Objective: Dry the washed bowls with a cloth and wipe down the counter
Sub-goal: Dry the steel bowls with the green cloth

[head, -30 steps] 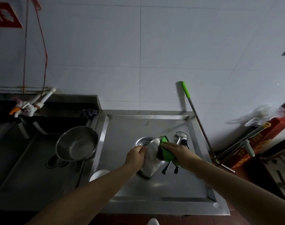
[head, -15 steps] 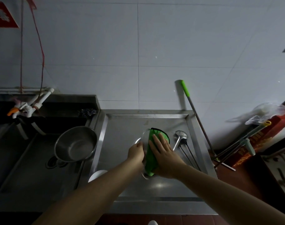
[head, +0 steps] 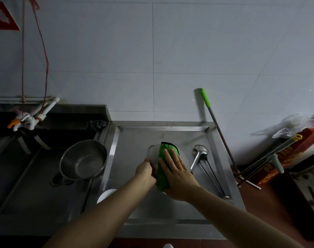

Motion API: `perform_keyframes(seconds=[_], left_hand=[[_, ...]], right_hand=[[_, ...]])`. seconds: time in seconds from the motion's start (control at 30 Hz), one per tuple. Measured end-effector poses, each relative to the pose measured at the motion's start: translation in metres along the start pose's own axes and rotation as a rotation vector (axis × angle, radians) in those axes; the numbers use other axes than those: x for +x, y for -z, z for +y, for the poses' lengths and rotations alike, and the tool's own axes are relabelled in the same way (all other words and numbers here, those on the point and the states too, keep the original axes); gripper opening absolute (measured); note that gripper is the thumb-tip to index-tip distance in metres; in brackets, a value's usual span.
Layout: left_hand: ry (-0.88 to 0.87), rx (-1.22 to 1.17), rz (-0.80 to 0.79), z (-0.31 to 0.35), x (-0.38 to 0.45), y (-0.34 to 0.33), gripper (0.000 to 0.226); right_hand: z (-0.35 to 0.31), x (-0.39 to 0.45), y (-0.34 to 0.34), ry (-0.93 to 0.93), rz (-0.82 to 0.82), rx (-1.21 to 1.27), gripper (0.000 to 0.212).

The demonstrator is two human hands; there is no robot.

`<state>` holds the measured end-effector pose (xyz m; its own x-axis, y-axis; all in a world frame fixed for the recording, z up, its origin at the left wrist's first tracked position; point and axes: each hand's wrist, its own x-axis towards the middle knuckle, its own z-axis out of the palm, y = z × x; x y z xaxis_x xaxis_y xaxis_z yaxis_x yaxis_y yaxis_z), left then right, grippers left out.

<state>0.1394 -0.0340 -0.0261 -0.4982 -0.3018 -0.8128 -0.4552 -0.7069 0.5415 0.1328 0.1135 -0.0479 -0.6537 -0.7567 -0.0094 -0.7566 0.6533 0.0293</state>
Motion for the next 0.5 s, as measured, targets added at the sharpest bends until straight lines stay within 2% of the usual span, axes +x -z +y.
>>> perform_keyframes(seconds=[0.17, 0.3, 0.37, 0.47, 0.5], left_hand=[[0.063, -0.084, 0.028, 0.009, 0.014, 0.009, 0.035], [0.091, -0.142, -0.063, 0.01, 0.013, 0.011, 0.032], [0.103, -0.126, -0.091, 0.01, 0.01, 0.015, 0.033], [0.166, -0.105, -0.144, 0.014, 0.019, 0.018, 0.037], [0.181, -0.088, -0.15, 0.015, 0.022, 0.018, 0.037]], right_hand=[[0.0, -0.014, -0.015, 0.028, 0.04, -0.046, 0.111], [0.002, -0.014, -0.017, -0.008, 0.093, -0.071, 0.117], [0.0, -0.011, -0.013, 0.002, 0.17, -0.089, 0.105], [0.0, -0.007, -0.012, 0.082, 0.349, -0.106, 0.064], [0.002, -0.005, -0.013, 0.093, 0.389, -0.094, 0.057]])
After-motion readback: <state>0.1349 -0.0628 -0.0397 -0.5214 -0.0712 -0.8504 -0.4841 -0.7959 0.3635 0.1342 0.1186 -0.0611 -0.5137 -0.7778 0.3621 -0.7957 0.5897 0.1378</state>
